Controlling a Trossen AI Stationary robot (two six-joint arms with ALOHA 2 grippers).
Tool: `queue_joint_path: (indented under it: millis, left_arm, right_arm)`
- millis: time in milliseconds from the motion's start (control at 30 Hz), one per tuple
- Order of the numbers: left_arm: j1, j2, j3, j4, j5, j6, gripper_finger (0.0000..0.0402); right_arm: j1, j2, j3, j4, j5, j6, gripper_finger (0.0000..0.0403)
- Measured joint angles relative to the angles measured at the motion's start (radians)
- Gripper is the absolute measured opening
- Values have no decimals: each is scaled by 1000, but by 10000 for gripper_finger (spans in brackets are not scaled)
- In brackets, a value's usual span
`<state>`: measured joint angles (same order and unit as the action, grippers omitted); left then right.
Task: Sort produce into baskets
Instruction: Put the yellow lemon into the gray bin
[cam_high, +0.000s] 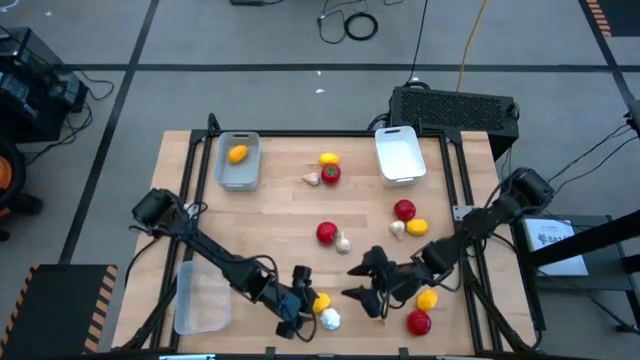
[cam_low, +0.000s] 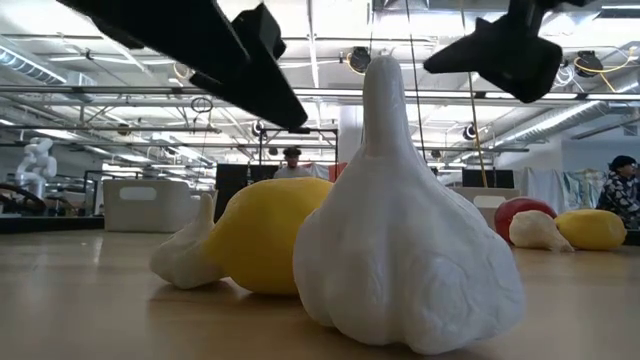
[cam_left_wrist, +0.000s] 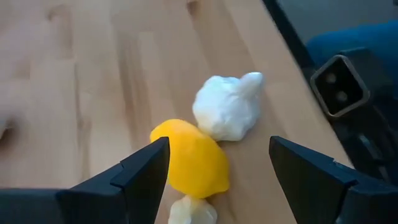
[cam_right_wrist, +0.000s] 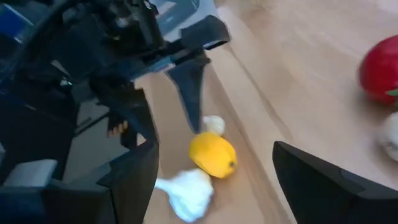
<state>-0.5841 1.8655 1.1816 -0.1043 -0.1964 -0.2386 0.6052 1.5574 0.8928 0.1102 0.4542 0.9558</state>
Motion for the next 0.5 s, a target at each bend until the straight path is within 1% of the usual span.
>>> queue_joint_path:
  millis: [133, 267, 500]
  left_arm:
    - [-2, 12, 0, 18, -21, -71, 283]
    - [0, 28, 0, 18, -42, -115, 283]
    - [23, 74, 4, 41, -61, -123, 283]
  right_arm:
    - [6, 44, 1, 52, -6, 34, 302]
    - [8, 84, 31, 24, -12, 54, 302]
    - [8, 106, 87, 29, -14, -17, 302]
